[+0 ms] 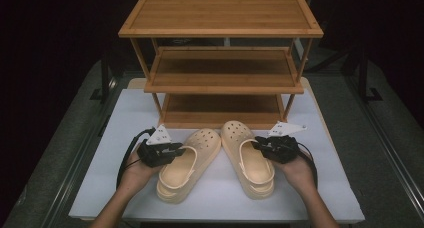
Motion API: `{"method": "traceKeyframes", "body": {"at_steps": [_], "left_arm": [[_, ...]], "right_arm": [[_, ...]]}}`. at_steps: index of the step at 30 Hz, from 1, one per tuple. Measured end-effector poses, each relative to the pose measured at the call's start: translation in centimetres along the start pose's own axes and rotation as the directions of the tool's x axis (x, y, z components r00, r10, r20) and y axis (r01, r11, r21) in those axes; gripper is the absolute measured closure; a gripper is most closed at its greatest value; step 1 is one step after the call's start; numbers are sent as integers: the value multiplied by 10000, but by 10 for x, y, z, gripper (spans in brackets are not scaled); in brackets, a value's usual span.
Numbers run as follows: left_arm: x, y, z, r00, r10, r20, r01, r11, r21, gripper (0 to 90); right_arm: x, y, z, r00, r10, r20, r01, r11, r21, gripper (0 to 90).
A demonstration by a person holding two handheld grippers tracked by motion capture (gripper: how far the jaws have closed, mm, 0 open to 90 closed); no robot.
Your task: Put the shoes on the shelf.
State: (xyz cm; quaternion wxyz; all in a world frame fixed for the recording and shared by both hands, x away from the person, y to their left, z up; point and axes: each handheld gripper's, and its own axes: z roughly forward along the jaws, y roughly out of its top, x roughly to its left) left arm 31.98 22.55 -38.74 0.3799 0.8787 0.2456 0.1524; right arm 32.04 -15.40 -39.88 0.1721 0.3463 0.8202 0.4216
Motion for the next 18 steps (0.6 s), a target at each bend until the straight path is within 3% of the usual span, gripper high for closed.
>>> {"method": "traceKeyframes", "body": {"at_steps": [7,13,18], "left_arm": [[3,2,-5,9994,-128,-333,121,9997,-193,802],[8,2,-9,9989,-437,-171,428,9977,-517,830],[10,4,-12,9990,-367,-269,353,9981,-497,830]], "right_arm": [[-3,1,-6,9983,-18,578,30,9998,-208,808],[-7,1,-12,9958,79,909,-50,9995,-324,835],[-10,3,-17,9951,63,984,-18,9990,-453,836]]}}
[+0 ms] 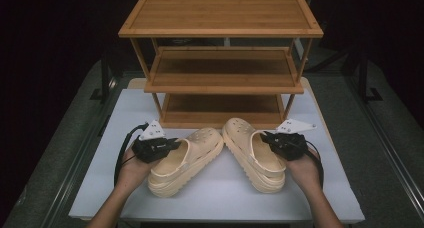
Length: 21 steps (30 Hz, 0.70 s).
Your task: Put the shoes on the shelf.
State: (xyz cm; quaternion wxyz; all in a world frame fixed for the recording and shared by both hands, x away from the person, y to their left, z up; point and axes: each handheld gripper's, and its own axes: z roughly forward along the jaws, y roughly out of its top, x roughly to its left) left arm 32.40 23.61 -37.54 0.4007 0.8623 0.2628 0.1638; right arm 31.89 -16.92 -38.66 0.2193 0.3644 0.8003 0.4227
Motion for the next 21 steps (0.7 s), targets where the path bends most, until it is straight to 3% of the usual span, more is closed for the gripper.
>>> {"method": "traceKeyframes", "body": {"at_steps": [10,21], "left_arm": [[16,14,-2,9983,-210,-550,198,9996,-221,829],[35,33,14,9914,-557,-1185,500,9975,-502,828]], "right_arm": [[-13,11,-5,9994,129,333,-120,9996,-252,837],[-29,27,11,9964,303,789,-285,9993,-239,837]]}}
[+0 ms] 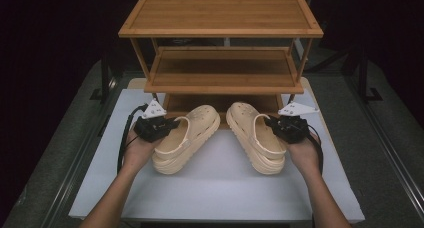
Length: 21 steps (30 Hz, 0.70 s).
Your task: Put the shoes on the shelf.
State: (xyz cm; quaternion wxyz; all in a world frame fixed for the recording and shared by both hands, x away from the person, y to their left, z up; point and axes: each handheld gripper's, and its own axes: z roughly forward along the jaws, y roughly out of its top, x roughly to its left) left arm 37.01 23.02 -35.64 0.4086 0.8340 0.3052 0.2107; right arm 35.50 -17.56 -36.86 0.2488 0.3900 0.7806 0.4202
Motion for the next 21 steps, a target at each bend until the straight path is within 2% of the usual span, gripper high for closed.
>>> {"method": "traceKeyframes", "body": {"at_steps": [4,7,12,16,21], "left_arm": [[4,5,9,9998,-162,-138,161,9998,-75,828],[7,8,16,9996,-146,-241,145,9999,-39,827],[9,12,31,9978,-56,-654,61,10000,77,827],[11,13,42,9943,-94,-1066,100,9999,54,827],[14,12,58,9903,-187,-1379,212,9996,162,827]], "right_arm": [[-3,4,9,9999,75,108,-75,10000,23,837],[-5,6,15,9998,142,165,-143,9999,44,837],[-8,8,28,9993,244,272,-246,9997,56,836],[-9,9,37,9987,309,402,-315,9994,128,836],[-10,11,48,9974,415,581,-425,9990,157,836]]}}
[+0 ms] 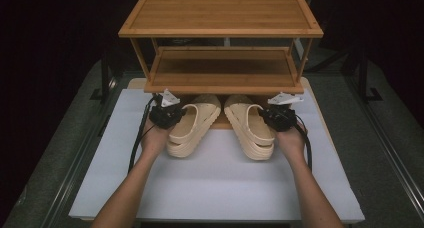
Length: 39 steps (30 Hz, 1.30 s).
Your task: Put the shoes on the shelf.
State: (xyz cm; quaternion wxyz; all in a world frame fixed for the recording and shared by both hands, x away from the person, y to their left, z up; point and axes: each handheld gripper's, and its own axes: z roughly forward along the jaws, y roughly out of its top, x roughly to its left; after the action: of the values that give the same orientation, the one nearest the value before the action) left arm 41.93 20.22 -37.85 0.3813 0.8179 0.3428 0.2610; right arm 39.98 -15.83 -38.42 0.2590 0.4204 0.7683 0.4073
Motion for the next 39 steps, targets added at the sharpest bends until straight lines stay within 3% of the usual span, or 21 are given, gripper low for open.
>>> {"method": "traceKeyframes", "body": {"at_steps": [16,20,25,28,31,33,39], "left_arm": [[-3,5,28,9976,114,-690,-114,9999,12,818],[-6,6,30,9983,-33,-590,23,9998,-173,812],[-6,7,28,9975,293,-642,-287,9995,107,789],[-6,7,28,9984,215,-516,-211,9997,95,772],[-6,6,27,9989,176,-428,-172,9998,92,757],[-7,6,28,9993,-88,-371,85,9999,-92,752],[-4,6,23,10000,-4,26,4,10000,-48,665]], "right_arm": [[4,6,25,9982,-73,587,77,9999,-67,834],[5,6,27,9980,-42,631,49,9999,-105,834],[6,5,28,9977,-114,672,119,9999,-71,832],[8,6,27,9967,-163,790,165,9999,-27,828],[11,6,29,9973,-245,695,246,9997,-10,815],[14,6,29,9964,-404,750,402,9992,40,813],[18,7,31,9982,-425,433,421,9991,103,758]]}}
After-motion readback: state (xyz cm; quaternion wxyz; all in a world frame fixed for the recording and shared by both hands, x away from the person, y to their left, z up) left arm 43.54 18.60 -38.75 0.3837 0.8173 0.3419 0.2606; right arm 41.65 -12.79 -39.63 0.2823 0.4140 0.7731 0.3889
